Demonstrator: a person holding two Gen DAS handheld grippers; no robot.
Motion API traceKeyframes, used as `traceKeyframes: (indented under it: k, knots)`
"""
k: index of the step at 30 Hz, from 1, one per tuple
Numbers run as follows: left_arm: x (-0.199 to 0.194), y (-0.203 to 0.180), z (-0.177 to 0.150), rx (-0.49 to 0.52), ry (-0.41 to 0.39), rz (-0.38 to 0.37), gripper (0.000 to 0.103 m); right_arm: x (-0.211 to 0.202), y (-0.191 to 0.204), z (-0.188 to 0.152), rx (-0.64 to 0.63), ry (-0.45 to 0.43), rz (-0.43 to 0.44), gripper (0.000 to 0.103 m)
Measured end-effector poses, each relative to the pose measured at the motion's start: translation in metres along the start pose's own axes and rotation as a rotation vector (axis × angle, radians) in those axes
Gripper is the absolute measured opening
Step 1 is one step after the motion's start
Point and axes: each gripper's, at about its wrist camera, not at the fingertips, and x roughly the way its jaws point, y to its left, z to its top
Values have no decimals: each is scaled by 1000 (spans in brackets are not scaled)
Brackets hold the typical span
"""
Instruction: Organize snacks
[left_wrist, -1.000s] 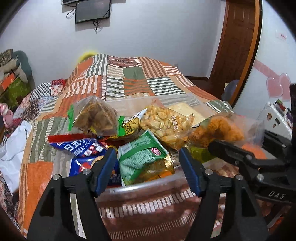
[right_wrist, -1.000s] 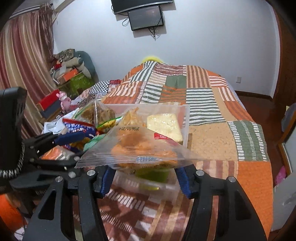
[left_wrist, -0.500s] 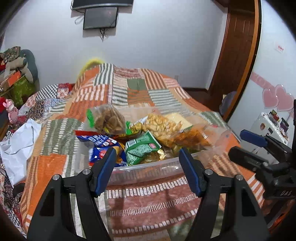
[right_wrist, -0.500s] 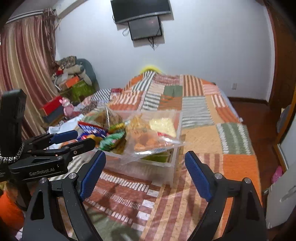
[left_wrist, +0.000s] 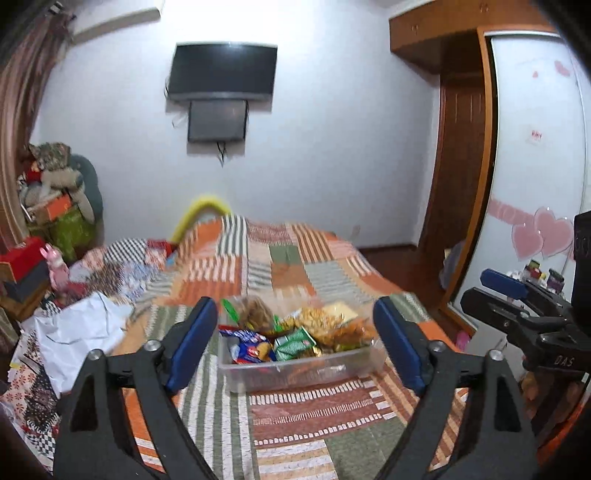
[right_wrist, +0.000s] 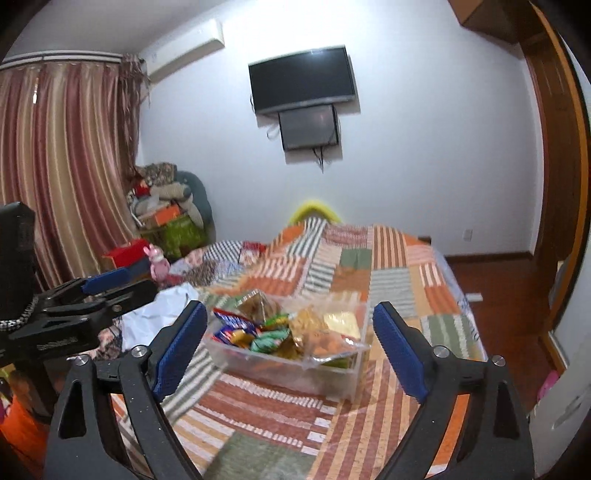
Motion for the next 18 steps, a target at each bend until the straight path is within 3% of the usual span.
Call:
traceKeyframes:
  k: [1,8,18]
  knots:
    - [-8,-1,1,2,-18,6,91,-5,1,-1,3,-17,-5,102]
    - [-41,-5,-5,-2,-85,27,103,-26,13,-3,23,-72,21,103]
    - [-50,-6,-17,-17,-100,21,103,-29,21,-9,26,-78,31,103]
